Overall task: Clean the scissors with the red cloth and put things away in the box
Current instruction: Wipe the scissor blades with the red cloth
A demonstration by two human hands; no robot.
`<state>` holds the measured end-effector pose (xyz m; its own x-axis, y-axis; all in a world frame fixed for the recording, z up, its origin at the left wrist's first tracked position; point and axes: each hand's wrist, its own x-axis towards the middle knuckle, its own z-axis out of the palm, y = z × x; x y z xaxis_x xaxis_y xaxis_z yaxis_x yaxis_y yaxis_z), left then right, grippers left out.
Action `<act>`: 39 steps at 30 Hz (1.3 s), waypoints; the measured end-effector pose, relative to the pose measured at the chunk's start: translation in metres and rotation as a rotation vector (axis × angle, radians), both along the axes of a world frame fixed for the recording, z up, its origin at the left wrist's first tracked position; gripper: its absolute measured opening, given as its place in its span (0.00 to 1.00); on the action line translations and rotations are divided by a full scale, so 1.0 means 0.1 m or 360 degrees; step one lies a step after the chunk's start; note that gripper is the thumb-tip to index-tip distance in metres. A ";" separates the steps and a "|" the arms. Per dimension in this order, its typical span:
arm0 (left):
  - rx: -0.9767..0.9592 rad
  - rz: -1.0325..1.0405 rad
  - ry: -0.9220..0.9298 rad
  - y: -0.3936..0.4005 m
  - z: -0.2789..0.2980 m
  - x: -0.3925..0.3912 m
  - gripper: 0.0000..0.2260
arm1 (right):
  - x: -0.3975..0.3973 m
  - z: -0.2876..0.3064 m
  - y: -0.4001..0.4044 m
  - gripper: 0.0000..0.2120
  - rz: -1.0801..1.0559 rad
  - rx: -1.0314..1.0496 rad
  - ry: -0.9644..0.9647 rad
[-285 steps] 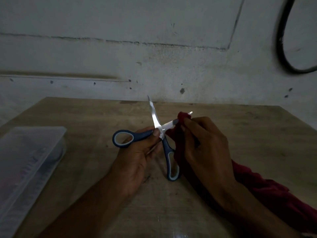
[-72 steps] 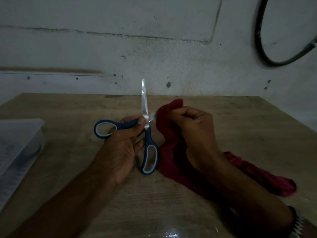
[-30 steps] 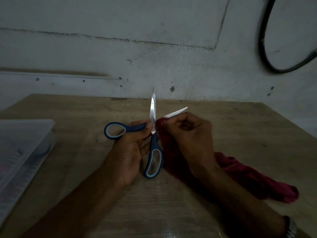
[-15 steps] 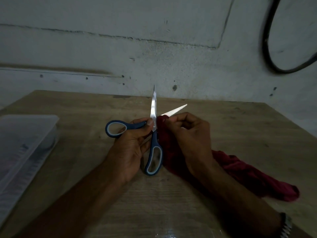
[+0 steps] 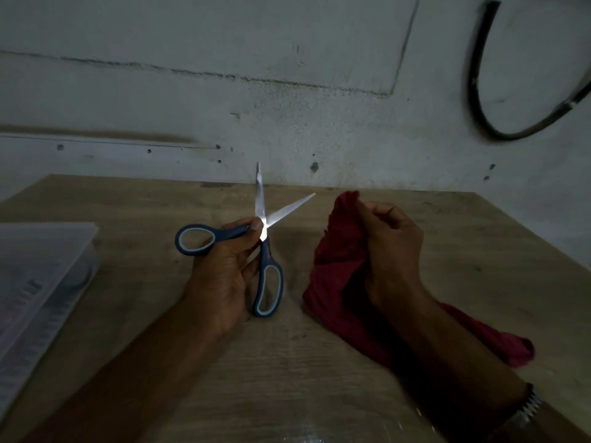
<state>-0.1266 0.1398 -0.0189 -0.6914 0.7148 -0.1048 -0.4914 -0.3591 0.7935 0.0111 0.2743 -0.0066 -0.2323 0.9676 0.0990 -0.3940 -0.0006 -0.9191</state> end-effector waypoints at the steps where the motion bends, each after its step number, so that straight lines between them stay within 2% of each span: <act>1: -0.0005 0.0005 0.0004 0.00 -0.01 0.00 0.05 | -0.02 0.00 -0.07 0.06 0.0036 0.0080 -0.0080; 6: 0.0015 -0.0113 0.0003 0.03 -0.03 0.18 0.09 | -0.20 -0.16 -0.34 0.07 0.0154 0.0504 -0.0524; 9: 0.0038 -0.0150 -0.0026 0.04 -0.02 0.22 0.14 | -0.18 -0.14 -0.30 0.06 0.0190 0.0466 -0.0472; 13: 0.0022 -0.0173 -0.0002 0.03 -0.02 0.22 0.09 | -0.07 0.00 -0.10 0.04 0.0071 0.0189 -0.0223; 18: 0.0030 -0.0173 -0.0025 0.01 -0.03 0.19 0.14 | -0.16 -0.12 -0.32 0.05 0.0292 0.0411 -0.0513; 21: 0.0076 -0.0194 -0.0028 0.00 -0.03 0.15 0.11 | -0.15 -0.06 -0.25 0.06 0.0185 0.0375 -0.0440; 25: -0.0009 -0.0185 0.0052 0.02 -0.04 0.14 0.12 | -0.04 -0.01 -0.14 0.04 0.0071 0.0175 -0.0232; 30: -0.0021 -0.0171 0.0084 0.01 -0.04 0.10 0.16 | -0.15 -0.15 -0.32 0.07 0.0162 0.0390 -0.0508; 34: -0.0096 -0.0133 0.0154 0.01 -0.04 0.02 0.19 | -0.06 -0.04 -0.15 0.04 0.0014 0.0184 -0.0263; 37: -0.0255 -0.0002 0.0336 0.04 -0.09 -0.04 0.09 | 0.07 0.01 -0.04 0.06 -0.0050 -0.0027 -0.0040; 39: -0.0292 0.0058 0.0310 0.04 -0.10 -0.09 0.07 | 0.11 0.07 -0.01 0.05 -0.0050 0.0014 -0.0008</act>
<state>-0.1361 0.1440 -0.0288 -0.7360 0.6706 -0.0925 -0.3123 -0.2153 0.9253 0.0224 0.2733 0.0008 -0.2024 0.9735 0.1065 -0.3890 0.0199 -0.9210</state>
